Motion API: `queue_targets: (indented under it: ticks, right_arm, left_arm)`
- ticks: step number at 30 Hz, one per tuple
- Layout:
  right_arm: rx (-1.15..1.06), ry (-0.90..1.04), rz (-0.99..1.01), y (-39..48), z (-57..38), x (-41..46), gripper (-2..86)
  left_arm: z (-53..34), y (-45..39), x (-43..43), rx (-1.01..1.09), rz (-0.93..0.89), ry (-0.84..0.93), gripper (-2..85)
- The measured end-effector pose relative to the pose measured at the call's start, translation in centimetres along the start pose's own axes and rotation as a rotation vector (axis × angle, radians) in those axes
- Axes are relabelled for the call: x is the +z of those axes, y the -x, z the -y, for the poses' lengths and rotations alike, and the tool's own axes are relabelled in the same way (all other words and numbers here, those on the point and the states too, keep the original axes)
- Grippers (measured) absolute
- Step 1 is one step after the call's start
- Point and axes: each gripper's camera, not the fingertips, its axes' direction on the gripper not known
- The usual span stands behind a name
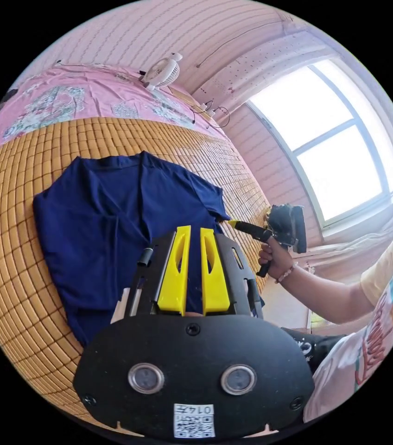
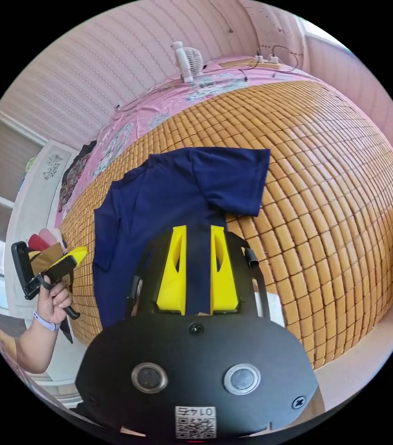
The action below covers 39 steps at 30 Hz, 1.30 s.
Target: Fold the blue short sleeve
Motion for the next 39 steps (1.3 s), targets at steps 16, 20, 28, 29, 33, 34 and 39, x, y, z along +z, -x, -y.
queue_targets:
  ticks: [16, 20, 28, 29, 33, 34, 39]
  right_arm:
    - [0.193, 0.031, 0.221, -13.9, 2.2, -1.8, 1.6]
    - [0.140, 0.020, 0.208, -14.2, 2.0, -2.4, 1.0]
    - [-0.036, 0.017, 0.105, -13.3, 1.7, -3.9, 1.4]
    - [-0.040, 0.017, 0.089, -13.2, 1.8, -4.3, 1.5]
    - [-0.320, -0.166, 0.135, -10.5, 1.3, -9.4, 2.8]
    - [-0.391, -0.160, 0.223, -9.6, 1.2, -10.1, 3.9]
    - [-0.508, -0.012, 0.337, -7.2, 1.0, -9.0, 8.6]
  left_arm:
    - [17.9, -11.7, 23.6, 0.305, 0.091, 0.315, 8.1]
    - [18.9, -14.0, 28.2, 0.375, 0.198, 0.404, 8.0]
    - [18.6, -13.1, 26.7, 0.300, 0.277, 0.338, 0.8]
    - [18.4, -12.7, 24.1, 0.276, 0.239, 0.260, 0.7]
    - [16.0, -10.6, 14.5, 0.194, 0.228, 0.044, 2.0]
    - [14.4, -9.2, 11.6, 0.144, 0.264, -0.009, 3.2]
    - [7.1, -1.1, 3.1, -0.144, 0.347, -0.024, 8.2]
